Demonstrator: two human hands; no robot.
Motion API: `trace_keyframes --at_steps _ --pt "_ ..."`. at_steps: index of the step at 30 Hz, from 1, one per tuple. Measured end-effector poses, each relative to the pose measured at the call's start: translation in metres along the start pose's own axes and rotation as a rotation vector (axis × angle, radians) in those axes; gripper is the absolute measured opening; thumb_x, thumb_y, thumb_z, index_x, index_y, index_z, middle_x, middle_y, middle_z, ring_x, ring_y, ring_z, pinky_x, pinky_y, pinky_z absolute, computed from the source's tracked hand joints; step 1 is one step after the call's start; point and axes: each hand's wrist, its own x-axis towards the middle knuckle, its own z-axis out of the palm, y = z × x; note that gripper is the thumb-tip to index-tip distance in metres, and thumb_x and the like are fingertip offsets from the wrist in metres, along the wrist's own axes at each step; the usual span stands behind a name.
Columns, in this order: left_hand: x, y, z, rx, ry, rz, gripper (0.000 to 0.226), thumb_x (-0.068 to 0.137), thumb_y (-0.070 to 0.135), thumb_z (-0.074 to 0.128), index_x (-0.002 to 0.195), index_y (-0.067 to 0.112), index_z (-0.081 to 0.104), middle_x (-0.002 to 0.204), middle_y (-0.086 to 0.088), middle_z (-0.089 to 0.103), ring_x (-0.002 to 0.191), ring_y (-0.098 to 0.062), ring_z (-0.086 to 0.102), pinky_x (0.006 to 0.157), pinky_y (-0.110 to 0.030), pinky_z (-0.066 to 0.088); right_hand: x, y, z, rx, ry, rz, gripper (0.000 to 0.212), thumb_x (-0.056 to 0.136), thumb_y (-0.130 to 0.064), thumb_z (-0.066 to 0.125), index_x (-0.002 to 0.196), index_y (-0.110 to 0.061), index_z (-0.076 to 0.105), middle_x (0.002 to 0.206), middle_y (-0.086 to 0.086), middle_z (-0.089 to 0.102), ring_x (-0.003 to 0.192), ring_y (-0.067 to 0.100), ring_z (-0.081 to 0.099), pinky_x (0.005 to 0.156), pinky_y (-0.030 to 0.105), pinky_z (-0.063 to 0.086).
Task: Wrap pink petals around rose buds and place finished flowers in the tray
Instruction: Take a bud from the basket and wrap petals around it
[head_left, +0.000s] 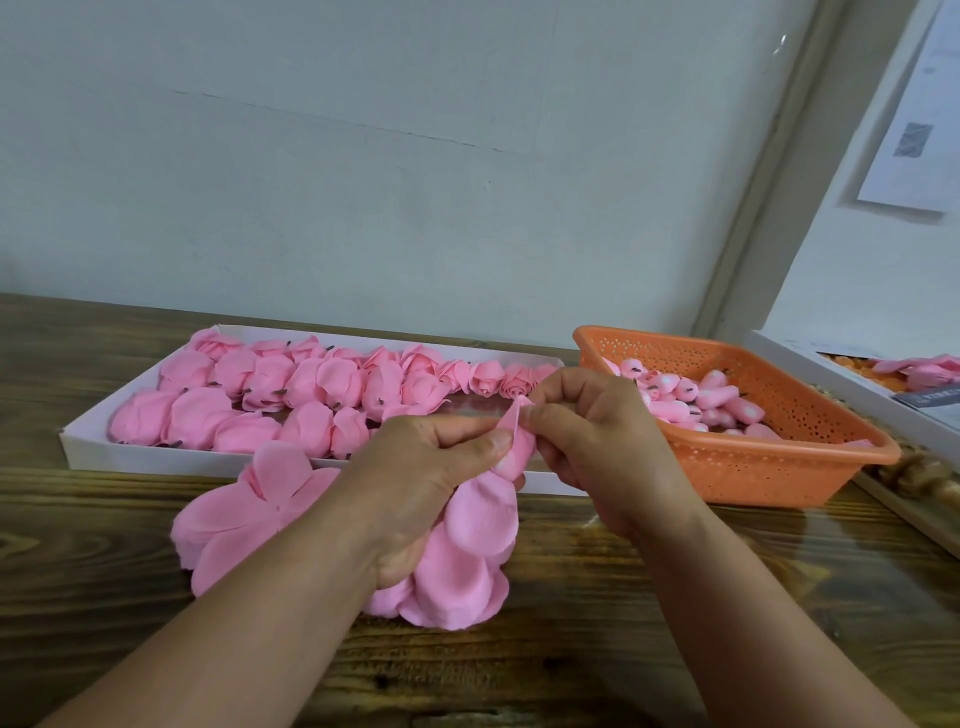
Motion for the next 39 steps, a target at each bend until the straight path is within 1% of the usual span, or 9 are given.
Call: trace_keyframes --at_steps 7,14,19,24,29,31,35,37,39 --pt "0.000 0.000 -0.001 -0.011 -0.010 -0.009 0.031 0.064 0.028 0.071 0.092 0.017 0.078 0.097 -0.006 0.076 0.097 -0.022 0.070 0.083 -0.033 0.054 -0.001 -0.002 -0.001 -0.201 -0.028 -0.068 0.022 0.084 0.001 0.061 0.065 -0.009 0.057 0.040 -0.010 0.045 0.037 0.001 0.035 0.040 0.011 0.030" --pt "-0.003 0.004 0.000 -0.057 -0.034 -0.011 0.034 0.059 0.028 0.073 0.089 0.014 0.078 0.095 -0.008 0.076 0.091 -0.018 0.072 0.072 -0.026 0.057 -0.003 -0.002 -0.002 -0.128 -0.070 0.001 0.020 0.086 -0.006 0.063 0.067 -0.011 0.059 0.044 -0.003 0.053 0.035 0.004 0.040 0.036 0.014 0.030" --pt "-0.003 0.004 0.000 -0.042 -0.026 -0.009 0.030 0.060 0.025 0.072 0.088 0.014 0.078 0.094 -0.007 0.076 0.089 -0.016 0.072 0.069 -0.023 0.056 -0.001 0.003 0.002 -0.163 0.009 -0.053 0.022 0.082 -0.004 0.068 0.062 -0.011 0.062 0.052 0.010 0.053 0.048 0.015 0.042 0.050 0.026 0.040" --pt "-0.004 0.005 -0.001 -0.003 -0.030 -0.039 0.033 0.061 0.025 0.072 0.090 0.012 0.078 0.094 -0.009 0.076 0.086 -0.015 0.070 0.073 -0.026 0.054 -0.002 -0.002 0.001 -0.208 -0.019 -0.131 0.016 0.081 -0.002 0.068 0.066 -0.007 0.067 0.059 0.016 0.061 0.051 0.008 0.048 0.047 0.015 0.041" --pt "-0.004 0.005 -0.001 -0.017 -0.047 -0.109 0.040 0.062 0.024 0.073 0.098 0.007 0.075 0.095 -0.013 0.074 0.085 -0.020 0.067 0.072 -0.031 0.052 -0.003 -0.005 -0.004 -0.201 -0.106 -0.075 0.016 0.085 -0.006 0.066 0.069 -0.009 0.065 0.049 -0.003 0.057 0.043 0.005 0.045 0.042 0.014 0.037" --pt "-0.003 0.007 -0.001 -0.074 -0.064 -0.133 0.040 0.062 0.020 0.072 0.098 0.004 0.074 0.095 -0.015 0.073 0.080 -0.019 0.066 0.068 -0.029 0.053 -0.003 -0.004 -0.004 -0.143 -0.086 -0.059 0.018 0.084 -0.006 0.067 0.067 -0.011 0.062 0.047 -0.002 0.055 0.040 0.007 0.043 0.039 0.016 0.035" --pt "-0.004 0.010 -0.003 -0.131 -0.077 -0.221 0.015 0.066 0.014 0.072 0.079 0.006 0.073 0.075 -0.012 0.067 0.064 -0.018 0.063 0.061 -0.029 0.052 -0.004 0.000 0.004 -0.060 -0.052 -0.071 0.027 0.084 -0.004 0.067 0.063 -0.021 0.062 0.048 -0.003 0.055 0.040 0.006 0.043 0.039 0.016 0.034" --pt "-0.002 0.012 -0.004 -0.175 -0.052 -0.255 0.005 0.075 0.008 0.067 0.071 0.007 0.068 0.076 -0.012 0.062 0.065 -0.019 0.061 0.062 -0.030 0.051 -0.005 -0.001 0.006 -0.033 -0.068 -0.118 0.022 0.086 -0.007 0.065 0.071 -0.023 0.063 0.051 -0.006 0.057 0.043 0.004 0.047 0.041 0.015 0.036" --pt "0.000 0.014 -0.006 -0.257 -0.024 -0.285 0.007 0.080 0.006 0.061 0.081 0.005 0.068 0.082 -0.013 0.060 0.070 -0.019 0.059 0.062 -0.028 0.052 -0.006 -0.004 0.006 -0.016 -0.106 -0.157 0.009 0.085 -0.014 0.060 0.087 -0.022 0.064 0.057 -0.007 0.061 0.050 0.007 0.054 0.044 0.017 0.040"
